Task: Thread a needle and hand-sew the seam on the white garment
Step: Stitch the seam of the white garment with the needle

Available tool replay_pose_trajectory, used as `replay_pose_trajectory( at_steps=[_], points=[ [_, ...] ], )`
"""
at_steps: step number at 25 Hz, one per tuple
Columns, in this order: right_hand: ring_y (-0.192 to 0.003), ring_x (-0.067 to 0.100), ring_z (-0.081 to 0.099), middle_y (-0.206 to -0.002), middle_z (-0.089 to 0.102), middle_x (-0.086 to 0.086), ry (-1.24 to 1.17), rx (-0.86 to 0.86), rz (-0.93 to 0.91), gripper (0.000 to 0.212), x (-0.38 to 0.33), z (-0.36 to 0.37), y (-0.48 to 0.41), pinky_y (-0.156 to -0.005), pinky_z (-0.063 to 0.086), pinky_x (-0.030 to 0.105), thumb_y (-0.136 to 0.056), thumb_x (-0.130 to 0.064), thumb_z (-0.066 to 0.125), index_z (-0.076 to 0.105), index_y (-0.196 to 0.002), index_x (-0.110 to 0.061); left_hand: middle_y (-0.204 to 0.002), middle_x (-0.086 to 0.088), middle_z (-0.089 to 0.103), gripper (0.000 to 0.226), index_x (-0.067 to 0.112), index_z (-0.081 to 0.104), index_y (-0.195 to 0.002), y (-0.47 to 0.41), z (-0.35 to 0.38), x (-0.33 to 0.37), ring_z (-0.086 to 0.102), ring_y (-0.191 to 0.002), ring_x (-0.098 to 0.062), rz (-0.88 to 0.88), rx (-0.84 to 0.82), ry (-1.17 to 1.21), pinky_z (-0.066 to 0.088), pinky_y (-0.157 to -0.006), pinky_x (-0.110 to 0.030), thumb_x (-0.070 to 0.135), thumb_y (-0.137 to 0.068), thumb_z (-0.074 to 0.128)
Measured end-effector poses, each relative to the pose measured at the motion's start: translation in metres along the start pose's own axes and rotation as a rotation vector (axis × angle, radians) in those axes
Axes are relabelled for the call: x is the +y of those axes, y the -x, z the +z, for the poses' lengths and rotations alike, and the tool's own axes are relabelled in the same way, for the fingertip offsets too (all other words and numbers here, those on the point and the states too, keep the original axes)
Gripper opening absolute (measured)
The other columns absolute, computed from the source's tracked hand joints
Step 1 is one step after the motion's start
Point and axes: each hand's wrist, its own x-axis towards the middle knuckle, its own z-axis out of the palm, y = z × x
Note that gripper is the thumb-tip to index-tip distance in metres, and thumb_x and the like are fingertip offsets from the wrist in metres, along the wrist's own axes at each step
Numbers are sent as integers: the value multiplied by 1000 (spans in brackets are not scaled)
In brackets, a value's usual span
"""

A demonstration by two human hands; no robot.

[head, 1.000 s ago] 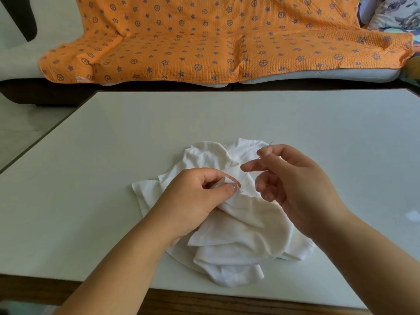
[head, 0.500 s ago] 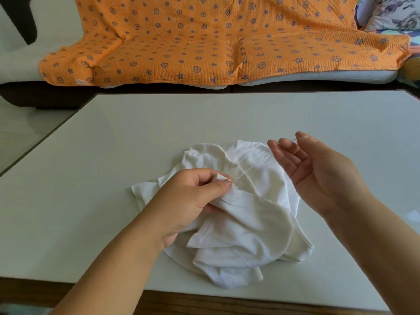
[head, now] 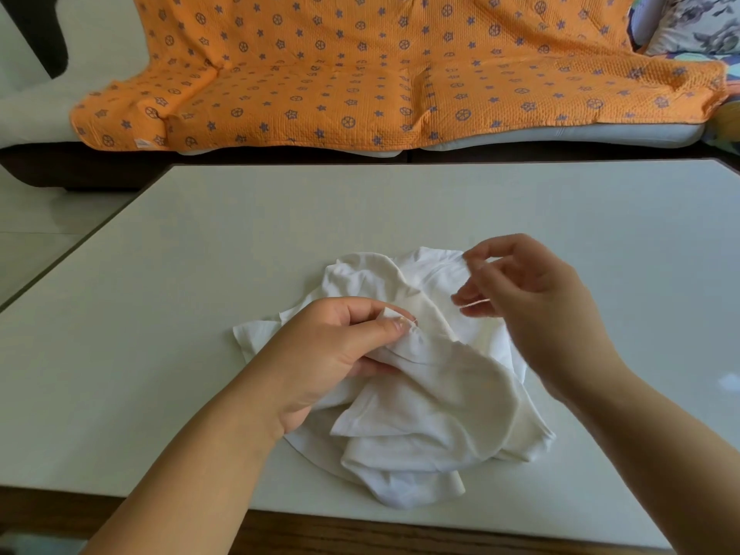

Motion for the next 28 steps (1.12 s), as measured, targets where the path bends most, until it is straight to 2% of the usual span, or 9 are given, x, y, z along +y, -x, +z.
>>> replay_pose_trajectory(
  at_steps=[3,5,7,9,11,28],
  points=[
    [-62,6,62,-68,66,-7,263,-174,-83,17,-1,10,14,-59,48,16,-92,-22,62,68,-83,-36,-99,-5,77,19,14,78,-92,0,-1,0,72,-98,-19,-2,-9,19,54,-97,-42,11,-93,59],
    [-51,7,47,-60,57,-9,263,-257,-49,15,1,11,18,-50,38,14,-93,-25,61,68,-85,-35,-101,-7,76,17,13,77,-97,0,-1,0,72,-100,-20,10,-7,33,55,-95,-41,10,-93,60],
    [-49,5,41,-57,52,-13,227,-294,-14,15,2,10,19,-46,35,12,-94,-25,59,68,-85,-35,-99,-8,76,16,9,74,-101,1,-2,0,73,-94,-19,29,2,63,59,-86,-35,8,-92,61],
    [-48,4,40,-57,52,-15,210,-315,-11,16,2,11,19,-46,35,12,-94,-25,59,67,-83,-35,-91,-8,75,14,6,70,-101,0,-3,0,73,-84,-16,42,14,110,59,-71,-26,7,-91,62],
    [-47,3,40,-55,50,-15,195,-341,-14,17,1,13,19,-46,35,11,-94,-22,59,66,-83,-33,-88,-8,74,11,4,69,-99,0,-3,-1,72,-80,-14,49,26,138,57,-66,-23,7,-91,61],
    [-46,3,39,-53,47,-15,170,-386,10,18,-2,9,17,-47,33,10,-94,-18,59,68,-82,-28,-90,-9,71,9,9,68,-93,-1,-5,-1,70,-83,-17,58,0,167,57,-69,-26,9,-92,59]
  ],
)
